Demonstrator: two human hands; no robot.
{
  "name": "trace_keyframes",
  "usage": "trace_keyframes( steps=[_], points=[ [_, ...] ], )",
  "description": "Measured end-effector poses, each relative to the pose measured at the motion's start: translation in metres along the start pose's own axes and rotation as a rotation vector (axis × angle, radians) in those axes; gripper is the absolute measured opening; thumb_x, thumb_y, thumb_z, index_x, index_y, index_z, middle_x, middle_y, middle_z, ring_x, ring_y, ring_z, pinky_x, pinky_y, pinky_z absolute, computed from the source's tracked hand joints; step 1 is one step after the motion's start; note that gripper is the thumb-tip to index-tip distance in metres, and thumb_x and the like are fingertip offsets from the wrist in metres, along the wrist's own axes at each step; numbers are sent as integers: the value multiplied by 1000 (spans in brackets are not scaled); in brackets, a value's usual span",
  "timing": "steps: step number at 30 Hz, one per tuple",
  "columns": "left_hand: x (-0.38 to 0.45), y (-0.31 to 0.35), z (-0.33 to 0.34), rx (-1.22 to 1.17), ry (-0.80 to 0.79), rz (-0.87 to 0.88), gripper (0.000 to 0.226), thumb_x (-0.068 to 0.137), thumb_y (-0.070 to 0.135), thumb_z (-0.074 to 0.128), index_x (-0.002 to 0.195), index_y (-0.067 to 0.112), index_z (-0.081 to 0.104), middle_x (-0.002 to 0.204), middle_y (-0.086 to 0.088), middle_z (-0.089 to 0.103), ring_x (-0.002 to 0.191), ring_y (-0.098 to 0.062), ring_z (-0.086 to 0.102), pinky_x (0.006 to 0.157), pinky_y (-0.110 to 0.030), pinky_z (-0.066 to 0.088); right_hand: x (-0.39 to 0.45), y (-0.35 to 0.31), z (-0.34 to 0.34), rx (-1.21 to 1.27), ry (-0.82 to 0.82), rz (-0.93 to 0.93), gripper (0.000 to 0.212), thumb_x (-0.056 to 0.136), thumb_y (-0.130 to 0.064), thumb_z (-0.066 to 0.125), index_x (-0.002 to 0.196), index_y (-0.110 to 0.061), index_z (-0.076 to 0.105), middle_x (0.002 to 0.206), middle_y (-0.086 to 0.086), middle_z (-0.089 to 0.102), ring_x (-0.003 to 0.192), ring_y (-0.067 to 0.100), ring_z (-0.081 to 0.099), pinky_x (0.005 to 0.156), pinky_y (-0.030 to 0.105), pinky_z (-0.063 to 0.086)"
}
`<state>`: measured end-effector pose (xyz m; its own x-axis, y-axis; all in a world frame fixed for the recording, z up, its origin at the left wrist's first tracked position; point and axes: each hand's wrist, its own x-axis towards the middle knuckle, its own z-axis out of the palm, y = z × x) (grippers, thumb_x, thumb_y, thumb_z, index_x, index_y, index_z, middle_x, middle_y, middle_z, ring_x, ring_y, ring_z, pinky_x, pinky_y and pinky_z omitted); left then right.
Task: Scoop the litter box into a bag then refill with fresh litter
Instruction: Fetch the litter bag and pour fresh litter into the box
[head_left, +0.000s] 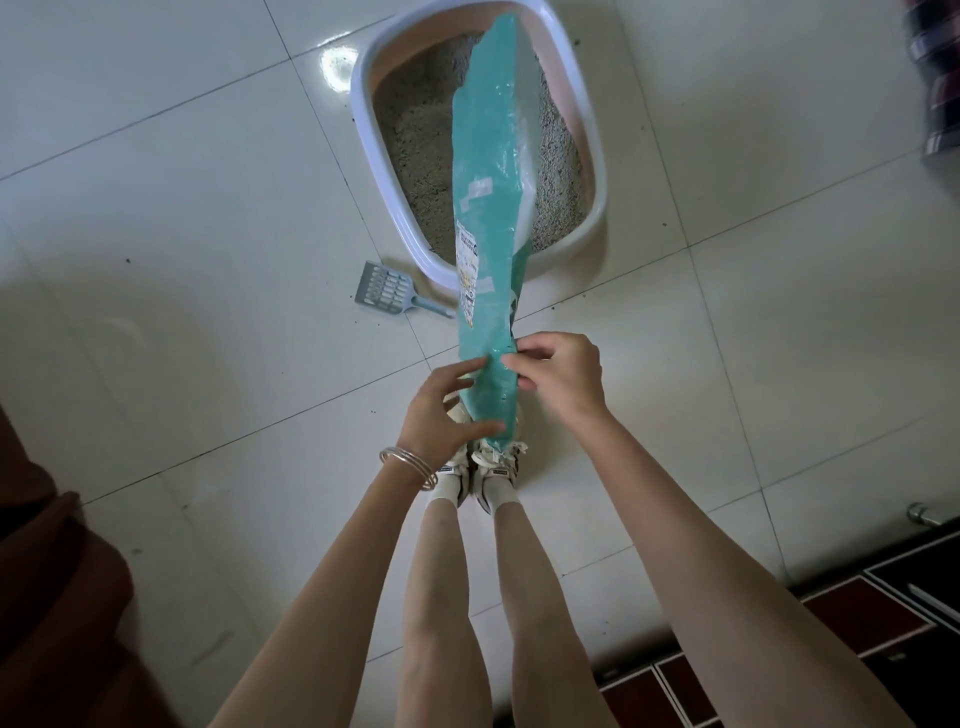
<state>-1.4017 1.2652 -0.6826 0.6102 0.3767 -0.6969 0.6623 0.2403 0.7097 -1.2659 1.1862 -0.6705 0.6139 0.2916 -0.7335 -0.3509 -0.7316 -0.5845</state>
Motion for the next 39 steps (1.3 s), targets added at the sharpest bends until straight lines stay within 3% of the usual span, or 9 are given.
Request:
trace_keyframes(
  steps=[6, 9, 13, 16, 20, 25, 30, 34, 39],
  points=[
    [-2, 3, 14, 128, 30, 93, 92, 50, 15, 88, 128, 27, 42, 123, 3, 45, 111, -11, 48, 88, -17, 39, 5, -6, -2, 24, -45, 45, 15, 74, -6, 75, 89, -6, 72, 79, 8, 71, 70, 23, 70, 72, 36, 59],
    [3, 16, 21, 125, 174, -5, 64, 59, 15, 84, 113, 13, 49, 112, 1, 50, 93, -16, 57, 76, -22, 46, 7, -8, -3, 24, -46, 46, 19, 73, -4, 75, 92, -2, 71, 79, 9, 70, 68, 21, 69, 72, 36, 59],
    [8, 23, 28, 292, 215, -59, 26, 67, 21, 75, 83, 16, 56, 77, 6, 61, 69, -15, 59, 66, -27, 47, 10, -12, -4, 3, -48, 49, 22, 72, -2, 76, 93, 0, 70, 81, 12, 70, 66, 22, 69, 72, 36, 59],
    [9, 29, 30, 294, 247, -61, 9, 70, 14, 69, 77, 16, 63, 67, 9, 59, 65, -12, 57, 61, -16, 43, 14, -13, -2, 2, -25, 33, 22, 70, -3, 77, 91, -1, 72, 82, 12, 71, 71, 24, 69, 75, 38, 59],
    [14, 40, 21, 275, 209, -61, 10, 69, 15, 71, 70, 23, 64, 66, 10, 62, 69, -13, 62, 69, -23, 48, 12, -13, -5, -2, 2, -73, 21, 73, -8, 75, 94, -4, 73, 85, 10, 72, 70, 17, 67, 78, 35, 58],
    [19, 51, 6, 118, 178, -125, 25, 62, 11, 78, 56, 30, 63, 60, 5, 65, 65, -21, 66, 74, -38, 57, 0, 3, -19, -60, -92, -155, 28, 79, 9, 61, 102, -5, 71, 95, 8, 71, 84, 15, 67, 84, 20, 53],
    [17, 67, 0, -104, 87, -192, 19, 66, 3, 79, 61, 17, 66, 58, 1, 65, 49, -10, 63, 66, -26, 59, -20, 29, -19, -81, -248, -107, 52, 71, 13, 68, 116, -11, 62, 108, -2, 66, 97, -4, 62, 93, 15, 47],
    [17, 72, 1, -181, 60, -228, 13, 67, 2, 78, 67, 10, 67, 66, -6, 65, 46, -7, 62, 58, -16, 56, -29, 34, -11, -114, -157, -172, 48, 66, 1, 80, 110, -9, 63, 88, -8, 64, 76, -17, 57, 72, 1, 41],
    [18, 74, 0, -273, 76, -206, 12, 69, 0, 75, 69, 8, 66, 66, -6, 65, 50, -6, 63, 58, -14, 55, -24, 27, -3, -196, 28, -225, 29, 65, -15, 83, 91, -9, 71, 70, -3, 66, 58, -11, 56, 60, 8, 41]
  ],
)
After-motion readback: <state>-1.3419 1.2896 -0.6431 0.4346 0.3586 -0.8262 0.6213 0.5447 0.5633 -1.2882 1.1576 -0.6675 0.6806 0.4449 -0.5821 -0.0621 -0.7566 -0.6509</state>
